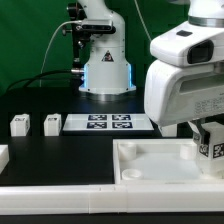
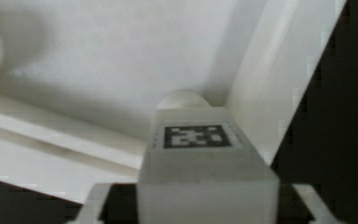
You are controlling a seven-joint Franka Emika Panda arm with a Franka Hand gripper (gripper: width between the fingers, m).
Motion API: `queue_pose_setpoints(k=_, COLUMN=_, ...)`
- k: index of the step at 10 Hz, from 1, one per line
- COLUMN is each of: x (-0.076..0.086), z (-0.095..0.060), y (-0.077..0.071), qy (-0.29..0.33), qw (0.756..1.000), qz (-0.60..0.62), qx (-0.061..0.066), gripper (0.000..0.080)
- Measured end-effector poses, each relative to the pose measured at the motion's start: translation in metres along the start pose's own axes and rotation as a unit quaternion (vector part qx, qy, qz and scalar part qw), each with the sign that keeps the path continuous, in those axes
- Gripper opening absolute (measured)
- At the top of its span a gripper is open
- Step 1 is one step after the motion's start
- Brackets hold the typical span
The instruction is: Assemble one leg
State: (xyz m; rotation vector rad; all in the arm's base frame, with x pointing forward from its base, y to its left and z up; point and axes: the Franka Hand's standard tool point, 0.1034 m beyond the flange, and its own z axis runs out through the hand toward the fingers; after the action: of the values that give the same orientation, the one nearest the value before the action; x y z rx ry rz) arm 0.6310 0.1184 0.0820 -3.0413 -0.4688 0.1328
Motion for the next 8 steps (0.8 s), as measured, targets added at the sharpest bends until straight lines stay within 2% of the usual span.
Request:
queue_pose_setpoints(k=2, x=0.0000, z=0.0001, y=-0.0001, qy=0.000, qw=0.998, qz=0.065, qx=0.001, gripper=0.0293)
queue_pose_setpoints(k=5, x=0.0000, z=0.0003, y=-0.0006, qy=-0.001, qw=0.972, qz=0.236, qx=0.004, gripper=0.0293)
queue_pose_setpoints(k=6, x=0.0002, z=0.0002, y=-0.0008, qy=0.000, qw=0.958, qz=0.288, qx=0.005, gripper=0.0293)
queue_pose_setpoints(k=8, x=-0.0004, z=0.0006, y=-0.0027, qy=0.007, qw=0.898, qz=0.439, qx=0.002, gripper=0.0293)
